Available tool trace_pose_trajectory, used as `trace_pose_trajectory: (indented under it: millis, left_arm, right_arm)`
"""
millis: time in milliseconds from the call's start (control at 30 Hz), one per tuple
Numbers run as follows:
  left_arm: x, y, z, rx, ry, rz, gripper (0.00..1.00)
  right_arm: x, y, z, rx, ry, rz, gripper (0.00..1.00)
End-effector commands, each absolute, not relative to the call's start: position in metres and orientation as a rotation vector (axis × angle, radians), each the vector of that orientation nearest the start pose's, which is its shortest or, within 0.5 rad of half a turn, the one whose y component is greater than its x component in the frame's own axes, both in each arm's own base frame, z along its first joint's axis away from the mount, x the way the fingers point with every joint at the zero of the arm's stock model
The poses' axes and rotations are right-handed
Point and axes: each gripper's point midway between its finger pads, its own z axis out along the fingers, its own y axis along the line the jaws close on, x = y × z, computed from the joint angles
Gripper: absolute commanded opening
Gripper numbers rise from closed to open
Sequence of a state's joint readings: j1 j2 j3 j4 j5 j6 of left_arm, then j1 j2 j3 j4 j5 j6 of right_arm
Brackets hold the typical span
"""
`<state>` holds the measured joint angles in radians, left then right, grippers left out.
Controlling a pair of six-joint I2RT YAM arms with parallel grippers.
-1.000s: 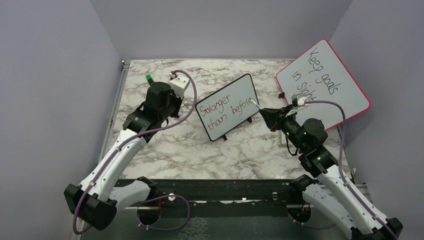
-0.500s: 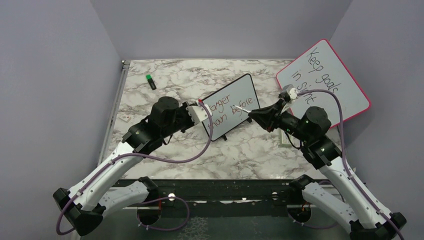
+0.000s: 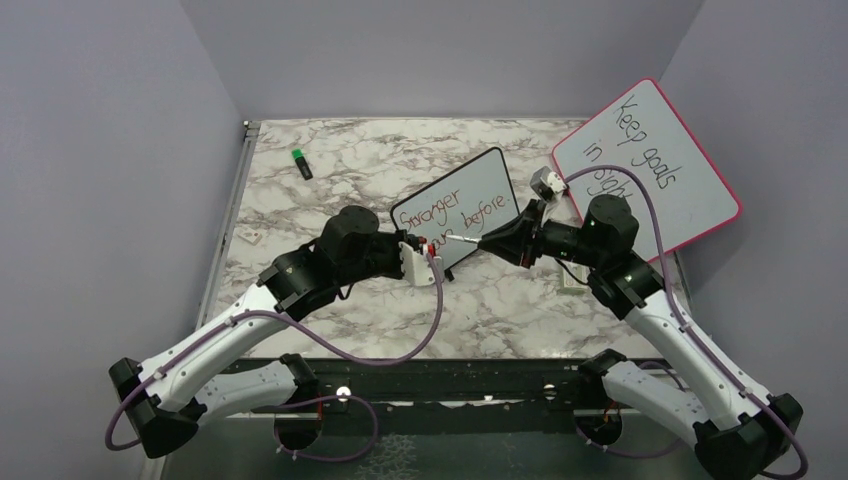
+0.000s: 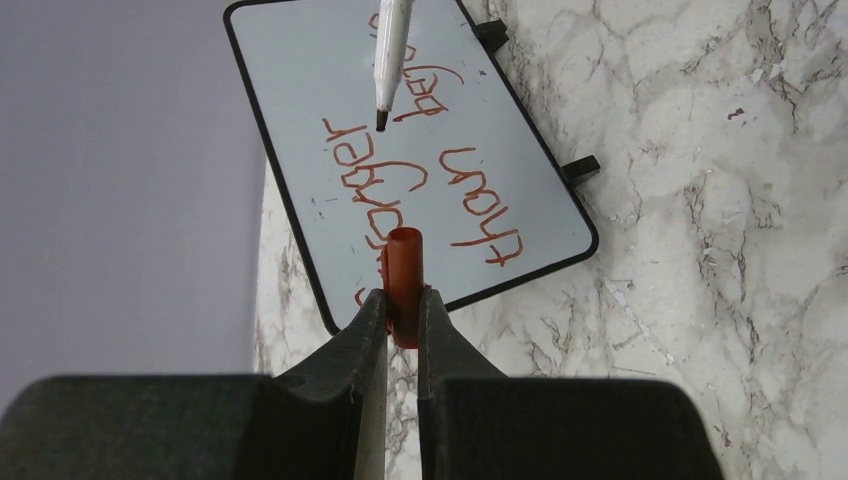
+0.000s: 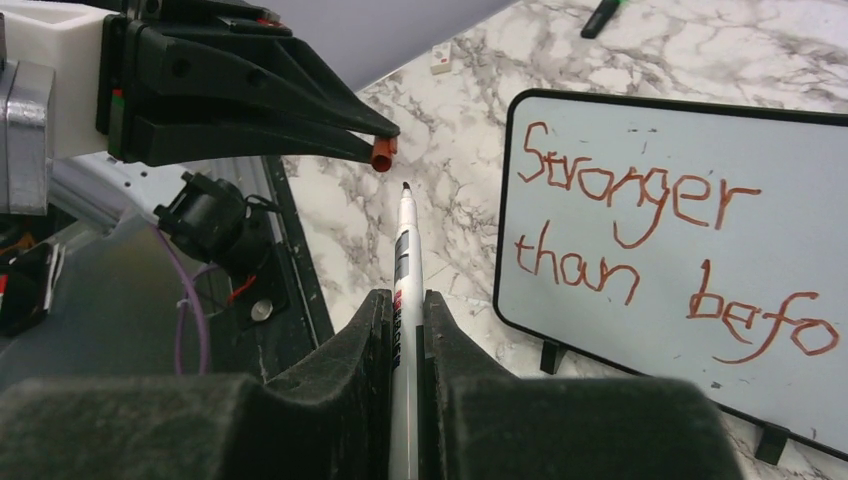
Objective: Write a sentence on the whiteboard
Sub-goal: Close the whiteboard marker at the center of the board.
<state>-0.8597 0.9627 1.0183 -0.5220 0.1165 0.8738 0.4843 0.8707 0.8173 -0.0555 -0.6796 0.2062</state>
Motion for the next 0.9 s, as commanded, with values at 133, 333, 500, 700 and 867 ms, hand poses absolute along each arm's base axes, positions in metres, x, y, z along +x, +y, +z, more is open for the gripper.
trace_pose_trajectory:
  millis: [133,333,500,700,867]
  left_arm:
    - [0.212,-0.258,0.263,1.710,1.151,-0.126,0.00]
    - [0.210,-0.261,0.262,1.721,1.143,-0.129,0.00]
    - [0.211,-0.261,0.262,1.719,1.149,-0.117,0.00]
    - [0.210,-0.263,0.265,1.716,1.141,-0.121,0.00]
    - [0.208,-0.265,0.265,1.718,1.136,-0.135,0.00]
  right_arm:
    - [0.191,0.250,0.310,-0.889,1.546,1.167,0.01]
    - [0.194,0.252,0.303,-0.897,1.574,1.169,0.01]
    - [0.195,0.252,0.293,-0.909,1.625,1.168,0.01]
    - [0.194,0.254,0.292,-0.922,1.626,1.186,0.01]
    - [0.195,0.254,0.289,-0.912,1.630,1.183,0.01]
